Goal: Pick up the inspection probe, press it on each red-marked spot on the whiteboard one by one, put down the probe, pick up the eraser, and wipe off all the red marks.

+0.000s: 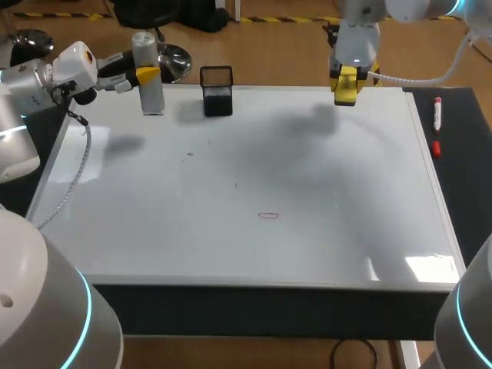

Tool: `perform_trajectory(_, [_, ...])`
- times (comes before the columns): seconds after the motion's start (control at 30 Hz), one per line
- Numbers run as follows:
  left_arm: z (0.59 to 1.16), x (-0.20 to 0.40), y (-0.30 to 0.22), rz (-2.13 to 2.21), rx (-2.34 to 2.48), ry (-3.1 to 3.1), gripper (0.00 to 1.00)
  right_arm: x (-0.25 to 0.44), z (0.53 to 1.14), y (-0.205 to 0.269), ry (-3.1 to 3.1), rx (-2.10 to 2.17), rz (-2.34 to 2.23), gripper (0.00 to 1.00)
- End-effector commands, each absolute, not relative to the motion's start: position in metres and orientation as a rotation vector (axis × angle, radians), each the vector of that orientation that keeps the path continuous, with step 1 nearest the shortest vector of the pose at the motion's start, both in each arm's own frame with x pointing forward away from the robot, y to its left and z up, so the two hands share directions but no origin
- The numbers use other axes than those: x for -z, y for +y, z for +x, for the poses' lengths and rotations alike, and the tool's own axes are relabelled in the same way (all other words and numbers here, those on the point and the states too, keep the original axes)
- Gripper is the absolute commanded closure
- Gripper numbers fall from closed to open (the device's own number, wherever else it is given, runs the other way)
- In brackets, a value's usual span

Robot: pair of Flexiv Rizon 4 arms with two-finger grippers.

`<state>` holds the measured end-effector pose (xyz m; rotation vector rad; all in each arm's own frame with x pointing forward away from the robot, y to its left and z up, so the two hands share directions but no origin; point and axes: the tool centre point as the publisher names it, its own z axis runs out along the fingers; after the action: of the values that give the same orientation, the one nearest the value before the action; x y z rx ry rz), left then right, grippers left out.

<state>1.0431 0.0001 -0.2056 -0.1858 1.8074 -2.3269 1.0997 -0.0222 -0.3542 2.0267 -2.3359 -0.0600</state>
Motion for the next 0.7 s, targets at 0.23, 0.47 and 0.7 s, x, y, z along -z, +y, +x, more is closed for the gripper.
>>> perform_trajectory(0.23, [1.041, 0.204, -0.001, -0.189, 2.322, 1.806, 1.0, 0.353, 1.1, -0.023, -2.334, 0.055, 2.029, 1.0])
perform_trajectory(0.47, [1.041, 0.204, -0.001, -0.189, 2.322, 1.806, 1.0, 0.353, 1.1, -0.023, -2.334, 0.055, 2.029, 1.0])
perform_trajectory(0.7, [1.02, 0.199, -0.01, -0.126, 2.342, 1.795, 1.0, 0.353, 1.1, -0.023, -2.334, 0.055, 2.029, 1.0])
